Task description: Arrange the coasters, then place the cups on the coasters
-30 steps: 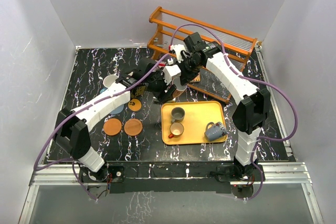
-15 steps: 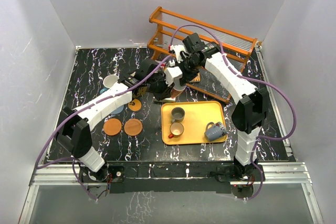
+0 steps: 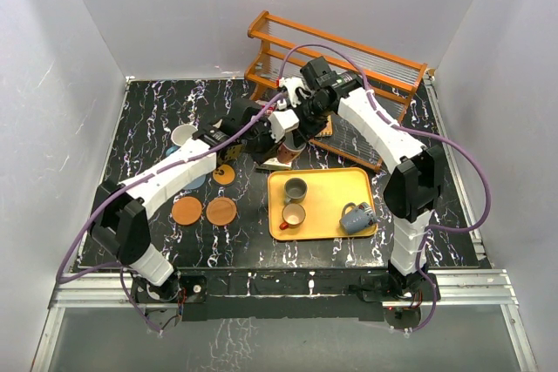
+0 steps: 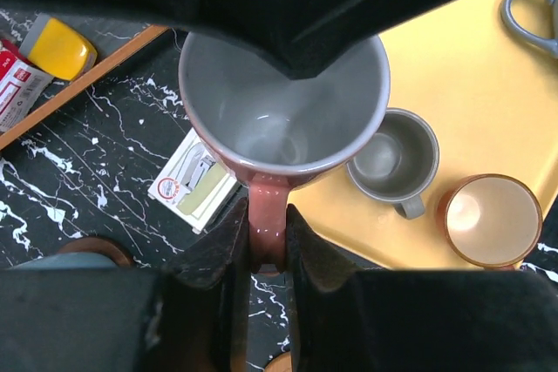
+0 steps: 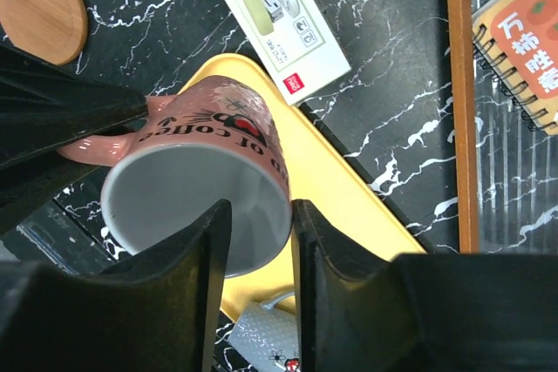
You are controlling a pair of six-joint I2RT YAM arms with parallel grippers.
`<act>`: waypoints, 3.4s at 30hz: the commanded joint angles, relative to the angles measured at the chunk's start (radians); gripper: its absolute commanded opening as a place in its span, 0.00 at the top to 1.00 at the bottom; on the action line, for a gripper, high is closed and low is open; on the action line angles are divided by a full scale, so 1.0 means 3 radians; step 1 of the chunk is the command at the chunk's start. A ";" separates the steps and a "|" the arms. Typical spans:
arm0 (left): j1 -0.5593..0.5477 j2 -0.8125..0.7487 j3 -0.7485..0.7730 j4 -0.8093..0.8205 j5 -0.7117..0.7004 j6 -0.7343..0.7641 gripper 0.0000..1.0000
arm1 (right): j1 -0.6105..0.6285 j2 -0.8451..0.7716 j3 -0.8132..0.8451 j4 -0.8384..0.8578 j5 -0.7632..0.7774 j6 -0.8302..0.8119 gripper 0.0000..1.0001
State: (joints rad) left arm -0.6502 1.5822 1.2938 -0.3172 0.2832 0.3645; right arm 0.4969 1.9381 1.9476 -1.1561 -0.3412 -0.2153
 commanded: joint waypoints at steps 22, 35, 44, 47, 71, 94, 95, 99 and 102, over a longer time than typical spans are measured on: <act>0.1145 -0.1062 -0.0488 -0.0155 0.0545 0.0258 1.00 | -0.0317 -0.0407 0.0122 0.0050 -0.0714 -0.0385 0.55; 0.1936 -0.1725 -0.1118 -0.0222 0.1135 0.0283 1.00 | -0.0591 -0.0683 -0.0722 0.0532 -0.0889 -0.0497 0.55; 0.2460 -0.1974 -0.1717 0.0187 0.1444 0.0275 1.00 | -0.0661 -0.0954 -0.1220 0.0785 -0.1019 -0.0621 0.54; 0.2522 -0.1966 -0.1858 0.0361 0.1418 0.0260 1.00 | -0.0659 -0.1028 -0.1301 0.0825 -0.1086 -0.0638 0.54; 0.3042 -0.1705 -0.2348 0.1038 0.1646 0.0504 1.00 | -0.0654 -0.1045 -0.1349 0.0797 -0.1169 -0.0619 0.52; 0.3302 -0.1188 -0.2398 0.1272 0.1865 0.0807 1.00 | -0.0649 -0.0935 -0.1256 0.0708 -0.1171 -0.0620 0.49; 0.3305 -0.1168 -0.2398 0.1278 0.1870 0.0817 1.00 | -0.0649 -0.0934 -0.1259 0.0704 -0.1169 -0.0620 0.48; 0.3308 -0.1113 -0.2410 0.1323 0.1901 0.0854 1.00 | -0.0649 -0.0933 -0.1247 0.0696 -0.1164 -0.0622 0.47; 0.3313 -0.1092 -0.2417 0.1350 0.1919 0.0861 1.00 | -0.0645 -0.0928 -0.1233 0.0683 -0.1151 -0.0619 0.46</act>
State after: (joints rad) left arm 0.3332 1.2583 0.5625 0.0269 0.7753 0.5888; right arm 0.2993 1.6619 1.5295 -0.9653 -0.6769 -0.3920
